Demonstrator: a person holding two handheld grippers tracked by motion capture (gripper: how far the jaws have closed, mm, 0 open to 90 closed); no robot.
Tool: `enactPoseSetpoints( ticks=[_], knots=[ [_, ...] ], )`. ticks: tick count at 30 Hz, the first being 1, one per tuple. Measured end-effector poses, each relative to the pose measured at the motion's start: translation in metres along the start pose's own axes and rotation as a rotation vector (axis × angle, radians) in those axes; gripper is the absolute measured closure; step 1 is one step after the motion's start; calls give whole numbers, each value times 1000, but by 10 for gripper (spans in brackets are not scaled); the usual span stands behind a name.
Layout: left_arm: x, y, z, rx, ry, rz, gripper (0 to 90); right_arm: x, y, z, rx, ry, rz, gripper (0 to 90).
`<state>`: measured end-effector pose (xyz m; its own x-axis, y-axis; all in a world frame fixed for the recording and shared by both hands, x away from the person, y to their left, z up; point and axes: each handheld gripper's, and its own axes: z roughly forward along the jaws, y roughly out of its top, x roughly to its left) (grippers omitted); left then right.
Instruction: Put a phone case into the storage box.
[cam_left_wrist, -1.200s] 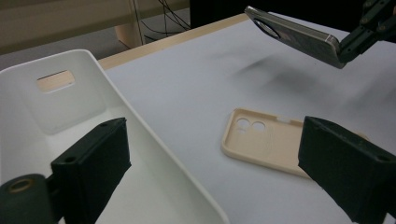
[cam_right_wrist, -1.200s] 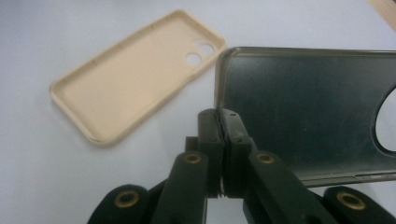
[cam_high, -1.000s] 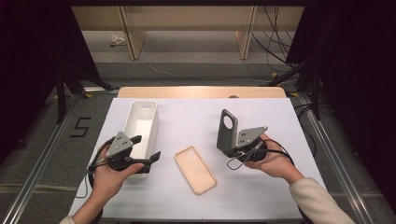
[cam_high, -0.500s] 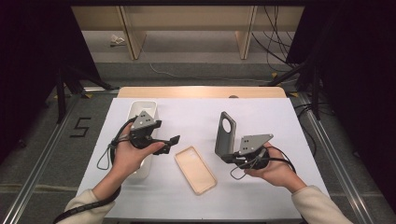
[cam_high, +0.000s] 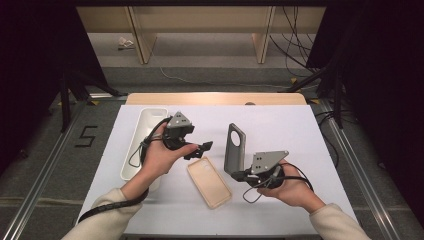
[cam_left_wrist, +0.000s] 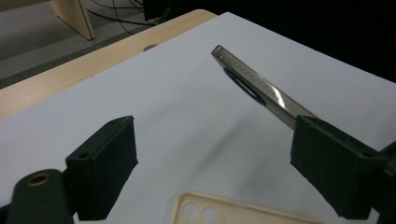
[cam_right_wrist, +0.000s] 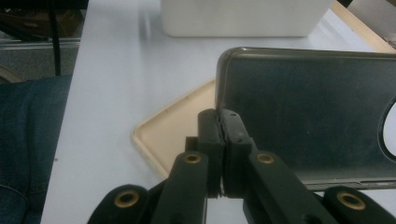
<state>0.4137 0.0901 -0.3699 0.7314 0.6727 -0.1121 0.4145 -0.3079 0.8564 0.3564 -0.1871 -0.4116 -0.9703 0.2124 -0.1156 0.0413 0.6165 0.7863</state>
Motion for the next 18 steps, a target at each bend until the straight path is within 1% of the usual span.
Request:
enactPoseSetpoints(
  ticks=[5, 8, 9, 11, 12, 15, 18],
  knots=[
    [-5, 11, 12, 32, -20, 6, 150, 3, 2, 0, -6, 3, -5, 891],
    [-6, 17, 18, 49, -28, -9, 150, 4, 3, 1, -8, 5, -11, 891],
    [-6, 18, 20, 52, -28, -13, 151, 4, 3, 1, -9, 3, -12, 891],
    [-6, 22, 25, 75, -18, -14, 154, 5, 4, 1, -11, 4, -15, 890],
    [-6, 25, 28, 90, -13, -22, 155, 5, 4, 1, -10, 2, -14, 890],
    [-6, 29, 34, 99, 1, -27, 179, 5, 5, 2, -10, 1, -24, 891],
    [-7, 33, 40, 117, -6, -33, 187, 6, 5, 2, -8, 3, -29, 890]
  ],
)
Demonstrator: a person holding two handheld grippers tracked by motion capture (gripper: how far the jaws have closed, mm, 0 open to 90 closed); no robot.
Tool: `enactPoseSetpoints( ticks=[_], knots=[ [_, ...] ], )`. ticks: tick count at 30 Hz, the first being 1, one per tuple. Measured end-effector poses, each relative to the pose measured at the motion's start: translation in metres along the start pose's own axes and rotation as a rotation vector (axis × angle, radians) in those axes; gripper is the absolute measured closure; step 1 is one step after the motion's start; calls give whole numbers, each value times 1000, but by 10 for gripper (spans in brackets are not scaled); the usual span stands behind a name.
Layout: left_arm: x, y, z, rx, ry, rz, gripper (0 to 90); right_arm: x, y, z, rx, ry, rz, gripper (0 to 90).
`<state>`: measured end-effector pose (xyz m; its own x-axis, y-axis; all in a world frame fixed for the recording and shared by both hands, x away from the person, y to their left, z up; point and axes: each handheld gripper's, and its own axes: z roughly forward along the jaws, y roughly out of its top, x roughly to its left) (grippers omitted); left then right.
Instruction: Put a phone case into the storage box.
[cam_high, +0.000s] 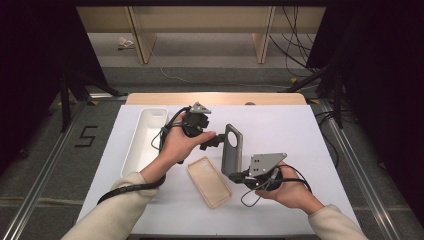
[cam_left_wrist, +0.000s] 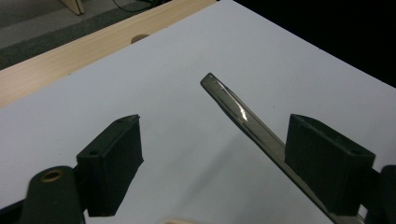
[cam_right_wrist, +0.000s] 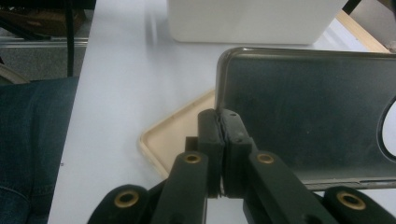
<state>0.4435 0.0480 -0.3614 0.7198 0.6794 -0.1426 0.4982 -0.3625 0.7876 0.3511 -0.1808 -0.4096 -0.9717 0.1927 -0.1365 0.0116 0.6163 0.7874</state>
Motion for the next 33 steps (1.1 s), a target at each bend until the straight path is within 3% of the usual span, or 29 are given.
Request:
enactPoseSetpoints(
  ticks=[6, 8, 12, 19, 26, 29, 33],
  knots=[
    [-3, 10, 10, 25, 5, -14, 248, 2, 2, 1, -4, 6, -5, 890],
    [-3, 13, 13, 37, 18, -30, 285, 2, 3, 2, 0, 7, -9, 890],
    [-2, 16, 21, 80, 2, -63, 305, 3, 3, 3, 3, 9, -20, 890],
    [0, 19, 27, 122, 7, -121, 448, 5, 5, 3, 12, 7, -34, 889],
    [3, 18, 28, 127, -9, -181, 617, 5, 5, 4, 19, 2, -44, 890],
    [6, 17, 28, 136, -24, -199, 634, 6, 5, 5, 22, 5, -47, 890],
    [9, 15, 26, 136, -45, -257, 656, 8, 7, 7, 29, 9, -56, 890]
  ],
)
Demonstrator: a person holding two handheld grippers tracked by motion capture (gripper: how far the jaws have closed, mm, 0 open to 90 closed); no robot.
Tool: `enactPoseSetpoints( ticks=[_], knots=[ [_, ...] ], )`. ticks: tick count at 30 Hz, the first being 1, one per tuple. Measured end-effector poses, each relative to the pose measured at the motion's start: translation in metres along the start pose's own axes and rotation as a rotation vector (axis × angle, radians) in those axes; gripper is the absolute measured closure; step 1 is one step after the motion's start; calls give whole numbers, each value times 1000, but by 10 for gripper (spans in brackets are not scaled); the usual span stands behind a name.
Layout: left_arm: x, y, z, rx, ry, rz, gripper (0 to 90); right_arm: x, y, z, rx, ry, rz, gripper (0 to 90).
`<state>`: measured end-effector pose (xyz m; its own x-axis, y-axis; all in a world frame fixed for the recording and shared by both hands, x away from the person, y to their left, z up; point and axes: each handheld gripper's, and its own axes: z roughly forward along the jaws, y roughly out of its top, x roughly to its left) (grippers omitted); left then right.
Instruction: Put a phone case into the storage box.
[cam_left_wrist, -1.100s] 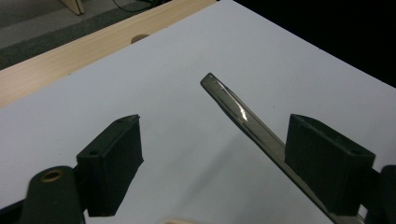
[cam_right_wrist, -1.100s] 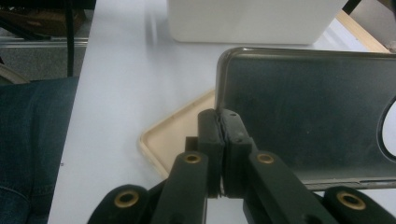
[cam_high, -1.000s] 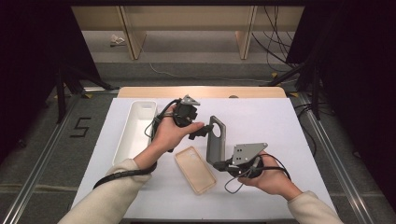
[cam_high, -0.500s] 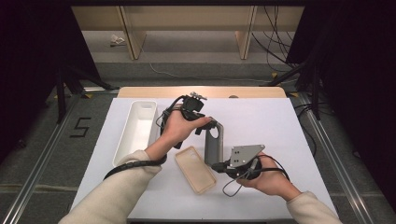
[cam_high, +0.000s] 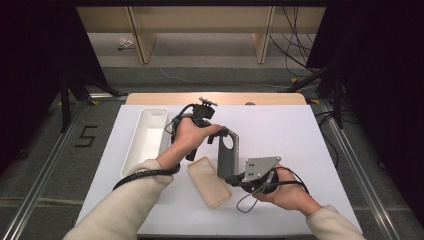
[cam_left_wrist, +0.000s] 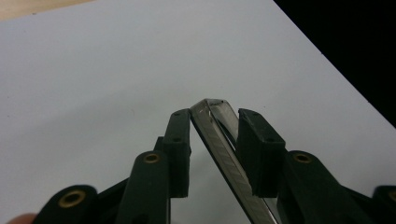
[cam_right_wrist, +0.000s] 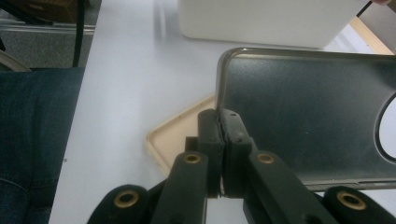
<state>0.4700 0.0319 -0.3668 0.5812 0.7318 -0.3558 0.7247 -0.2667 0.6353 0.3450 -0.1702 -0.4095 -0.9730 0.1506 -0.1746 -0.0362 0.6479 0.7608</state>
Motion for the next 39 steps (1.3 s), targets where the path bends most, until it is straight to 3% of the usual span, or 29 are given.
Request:
enactPoseSetpoints(
  ticks=[11, 19, 23, 29, 36, 37, 39],
  knots=[
    [-2, -1, 3, 22, -1, -17, 616, 0, 2, 0, -4, 2, -10, 890],
    [-6, 1, -1, -14, -18, -55, 714, -1, -1, 2, 3, 0, -6, 891],
    [-13, 3, -5, -48, -53, -68, 782, -2, -2, 5, 18, -2, -3, 889],
    [-24, 5, -10, -71, -76, -37, 805, -5, -6, 8, 41, -3, 17, 889],
    [-27, 4, -12, -94, -90, -6, 807, -7, -8, 9, 52, -14, 32, 887],
    [-27, 4, -12, -97, -91, 3, 807, -7, -8, 9, 52, -16, 35, 882],
    [-28, 5, -14, -111, -51, 59, 808, -7, -8, 9, 51, -26, 45, 832]
  ],
)
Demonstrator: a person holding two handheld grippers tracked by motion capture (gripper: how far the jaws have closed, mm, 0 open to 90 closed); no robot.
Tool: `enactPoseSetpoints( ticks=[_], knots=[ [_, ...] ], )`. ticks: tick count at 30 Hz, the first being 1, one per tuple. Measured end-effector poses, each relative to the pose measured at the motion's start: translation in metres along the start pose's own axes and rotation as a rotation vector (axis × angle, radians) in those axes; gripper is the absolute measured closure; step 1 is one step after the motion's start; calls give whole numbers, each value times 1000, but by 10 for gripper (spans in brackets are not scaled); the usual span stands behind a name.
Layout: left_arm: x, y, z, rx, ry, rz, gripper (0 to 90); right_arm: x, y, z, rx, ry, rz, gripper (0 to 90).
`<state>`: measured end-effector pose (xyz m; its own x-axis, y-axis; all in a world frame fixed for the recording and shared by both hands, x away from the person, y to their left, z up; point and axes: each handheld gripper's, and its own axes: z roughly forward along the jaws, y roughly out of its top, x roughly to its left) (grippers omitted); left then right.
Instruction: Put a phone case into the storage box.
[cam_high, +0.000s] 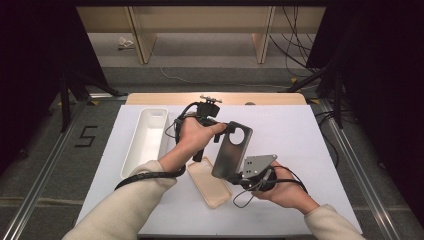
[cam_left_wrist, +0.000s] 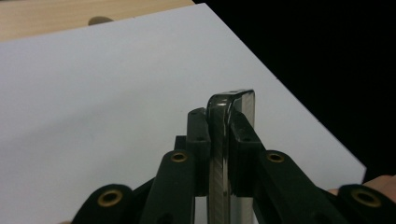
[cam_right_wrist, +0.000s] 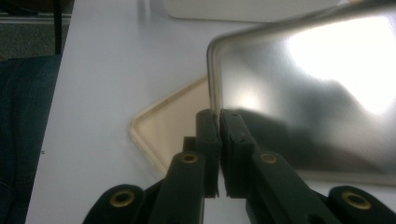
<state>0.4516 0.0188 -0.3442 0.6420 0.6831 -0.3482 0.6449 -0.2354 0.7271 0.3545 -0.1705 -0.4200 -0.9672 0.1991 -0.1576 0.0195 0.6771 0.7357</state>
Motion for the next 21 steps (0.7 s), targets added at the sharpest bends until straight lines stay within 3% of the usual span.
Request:
enactPoseSetpoints(
  ticks=[4, 12, 17, 21],
  knots=[
    [2, 1, -6, -50, -3, 14, 809, -3, -2, -3, -26, -36, 34, 713],
    [11, 0, -20, -123, -13, 55, 808, -10, -2, -16, -118, -164, 152, 431],
    [20, -1, -29, -152, -17, 90, 808, -15, -7, -22, -152, -213, 232, 321],
    [27, -3, -37, -176, -14, 90, 807, -17, -11, -26, -171, -229, 277, 282]
  ],
)
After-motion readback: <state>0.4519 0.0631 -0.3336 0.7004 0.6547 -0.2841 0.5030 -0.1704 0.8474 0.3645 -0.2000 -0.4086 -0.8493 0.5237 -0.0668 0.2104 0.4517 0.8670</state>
